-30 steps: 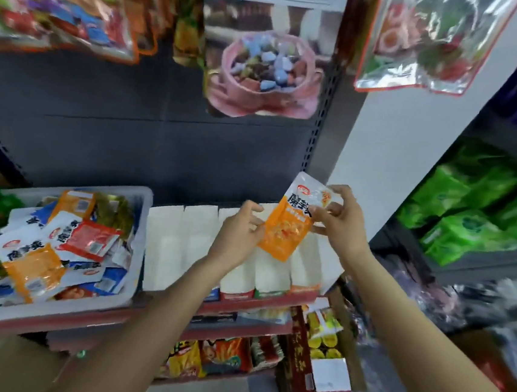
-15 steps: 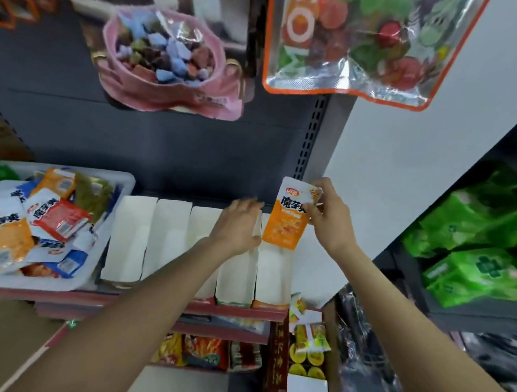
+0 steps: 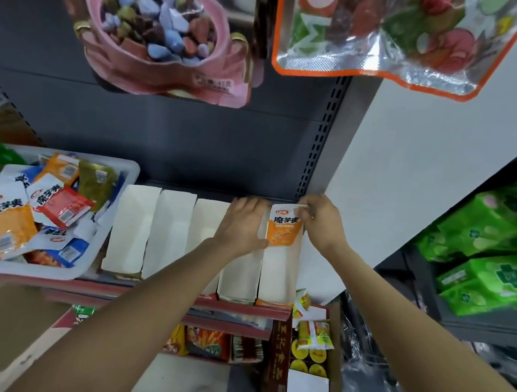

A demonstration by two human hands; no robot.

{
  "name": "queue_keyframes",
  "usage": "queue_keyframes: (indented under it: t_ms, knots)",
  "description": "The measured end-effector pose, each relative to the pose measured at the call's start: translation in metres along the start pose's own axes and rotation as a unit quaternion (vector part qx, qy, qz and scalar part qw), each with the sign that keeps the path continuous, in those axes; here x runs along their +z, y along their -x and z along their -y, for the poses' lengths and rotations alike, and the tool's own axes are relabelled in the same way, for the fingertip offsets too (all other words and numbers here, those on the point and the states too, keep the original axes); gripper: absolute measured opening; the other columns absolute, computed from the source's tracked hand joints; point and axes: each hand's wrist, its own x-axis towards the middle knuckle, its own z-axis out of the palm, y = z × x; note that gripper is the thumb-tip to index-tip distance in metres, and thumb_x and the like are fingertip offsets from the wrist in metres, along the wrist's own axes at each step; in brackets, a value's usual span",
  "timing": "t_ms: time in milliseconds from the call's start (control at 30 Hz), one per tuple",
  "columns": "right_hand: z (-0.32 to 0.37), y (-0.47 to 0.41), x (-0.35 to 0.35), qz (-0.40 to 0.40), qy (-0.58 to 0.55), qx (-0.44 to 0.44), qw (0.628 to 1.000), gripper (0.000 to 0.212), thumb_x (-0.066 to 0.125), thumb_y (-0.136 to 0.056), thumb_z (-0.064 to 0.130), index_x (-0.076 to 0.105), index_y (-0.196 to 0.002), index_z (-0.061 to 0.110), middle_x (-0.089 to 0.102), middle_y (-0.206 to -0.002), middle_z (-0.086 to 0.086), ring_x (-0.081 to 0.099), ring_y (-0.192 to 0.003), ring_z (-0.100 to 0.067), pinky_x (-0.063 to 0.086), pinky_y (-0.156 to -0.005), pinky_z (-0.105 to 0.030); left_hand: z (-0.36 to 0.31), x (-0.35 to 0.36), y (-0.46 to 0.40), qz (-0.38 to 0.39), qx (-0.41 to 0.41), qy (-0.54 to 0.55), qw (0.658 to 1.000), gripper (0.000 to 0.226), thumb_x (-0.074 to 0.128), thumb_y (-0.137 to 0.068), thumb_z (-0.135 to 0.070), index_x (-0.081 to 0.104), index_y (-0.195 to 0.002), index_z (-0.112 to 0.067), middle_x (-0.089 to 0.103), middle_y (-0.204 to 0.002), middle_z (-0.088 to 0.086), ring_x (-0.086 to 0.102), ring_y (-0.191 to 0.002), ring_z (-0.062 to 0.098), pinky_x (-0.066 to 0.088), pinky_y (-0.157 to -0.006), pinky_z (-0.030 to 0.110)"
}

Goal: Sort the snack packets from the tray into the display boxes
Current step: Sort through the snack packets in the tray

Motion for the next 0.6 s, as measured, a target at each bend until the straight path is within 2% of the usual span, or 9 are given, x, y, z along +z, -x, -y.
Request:
queue_keyframes:
  t_ms: [67, 200, 300, 400, 600]
  knots:
    - [-0.001, 0.001, 0.001, -0.005, -0.041, 0.033, 0.999, 0.016, 0.054, -0.093, 0.009, 0.063, -0.1, -0.002, 0.059, -0.104, -0.012, 0.053, -0.091, -0.021, 0.042, -0.08, -0.03, 0.0, 0.001, -0.001, 0.003, -0.002, 0.001, 1.0, 0.08, 0.075, -0.071, -0.039, 0.035, -0.137, -0.019, 0.044, -0.136, 0.0, 0.036, -0.126, 0.021, 0.024, -0.108, 0.03]
    - [-0.007, -0.001, 0.009, 0.003, -0.064, 0.053, 0.997, 0.016, 0.057, -0.092, 0.014, 0.064, -0.1, 0.002, 0.06, -0.11, -0.011, 0.055, -0.099, -0.021, 0.04, -0.08, -0.026, -0.001, 0.002, 0.0, 0.009, -0.013, 0.007, 1.0, 0.082, 0.075, -0.072, -0.038, 0.033, -0.139, -0.02, 0.04, -0.14, -0.001, 0.032, -0.13, 0.02, 0.022, -0.111, 0.032]
    - [-0.011, -0.004, 0.014, 0.013, -0.05, 0.049, 0.997, 0.014, 0.055, -0.093, 0.012, 0.064, -0.101, 0.004, 0.06, -0.109, -0.011, 0.054, -0.094, -0.018, 0.039, -0.077, -0.025, -0.002, -0.001, 0.002, 0.013, -0.017, 0.011, 1.0, 0.081, 0.075, -0.073, -0.037, 0.033, -0.14, -0.02, 0.039, -0.142, -0.001, 0.031, -0.131, 0.021, 0.021, -0.112, 0.032]
    - [-0.014, -0.008, 0.016, 0.013, -0.032, 0.032, 0.999, 0.013, 0.053, -0.092, 0.008, 0.063, -0.101, 0.008, 0.062, -0.108, -0.011, 0.058, -0.097, -0.022, 0.042, -0.077, -0.025, -0.004, -0.005, 0.004, 0.012, -0.016, 0.01, 1.0, 0.08, 0.074, -0.074, -0.037, 0.032, -0.14, -0.019, 0.039, -0.143, -0.001, 0.03, -0.132, 0.02, 0.02, -0.11, 0.029]
    - [-0.015, -0.015, 0.017, 0.034, 0.022, 0.007, 0.999, 0.024, 0.052, -0.093, 0.008, 0.063, -0.113, 0.011, 0.06, -0.114, -0.011, 0.058, -0.104, -0.025, 0.047, -0.085, -0.03, -0.006, -0.006, 0.002, 0.011, -0.017, 0.014, 1.0, 0.079, 0.073, -0.076, -0.038, 0.031, -0.141, -0.02, 0.038, -0.143, -0.001, 0.03, -0.133, 0.019, 0.019, -0.111, 0.029]
